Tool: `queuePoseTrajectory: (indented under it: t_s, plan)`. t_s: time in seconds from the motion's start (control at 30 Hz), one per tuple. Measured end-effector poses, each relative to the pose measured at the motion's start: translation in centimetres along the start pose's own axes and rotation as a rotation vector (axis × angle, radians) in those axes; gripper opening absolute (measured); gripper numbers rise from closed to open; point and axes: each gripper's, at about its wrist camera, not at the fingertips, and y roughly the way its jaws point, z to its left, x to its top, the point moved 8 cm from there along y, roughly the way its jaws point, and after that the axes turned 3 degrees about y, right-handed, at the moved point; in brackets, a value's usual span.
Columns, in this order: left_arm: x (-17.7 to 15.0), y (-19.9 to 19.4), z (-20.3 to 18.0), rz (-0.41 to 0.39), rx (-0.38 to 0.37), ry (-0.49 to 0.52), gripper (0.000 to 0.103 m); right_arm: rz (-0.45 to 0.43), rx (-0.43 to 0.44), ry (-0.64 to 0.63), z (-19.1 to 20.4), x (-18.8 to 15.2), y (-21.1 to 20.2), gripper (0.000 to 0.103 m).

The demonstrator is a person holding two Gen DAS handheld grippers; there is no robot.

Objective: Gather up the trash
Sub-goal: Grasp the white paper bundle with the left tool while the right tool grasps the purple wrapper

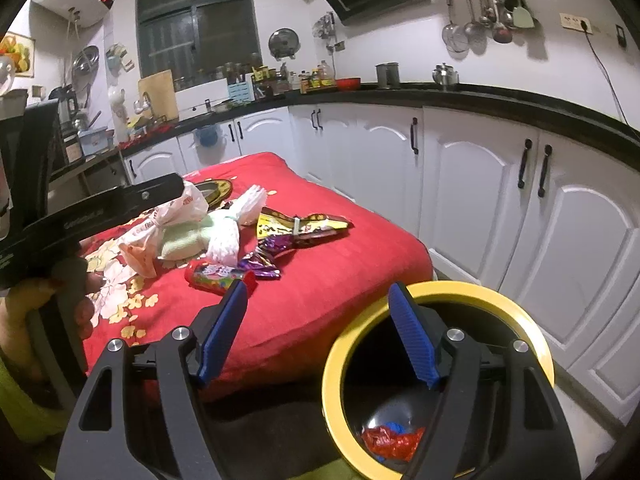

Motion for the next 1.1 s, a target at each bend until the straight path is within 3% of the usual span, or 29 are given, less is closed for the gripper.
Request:
queuePoseTrajectory:
  t_s: [0.57, 1.1]
  plan:
    - [0.1, -0.6, 9.1, 0.022, 0.138, -0.038, 0.092, 0.027, 0.07, -0.035, 4.9, 3.4, 6.4, 0.071]
    - [-1.9, 1.9, 13.3, 0.106, 0.15, -0.098, 0.092, 0.126, 0.048, 0.036, 5.1, 3.5, 13.7, 0.068]
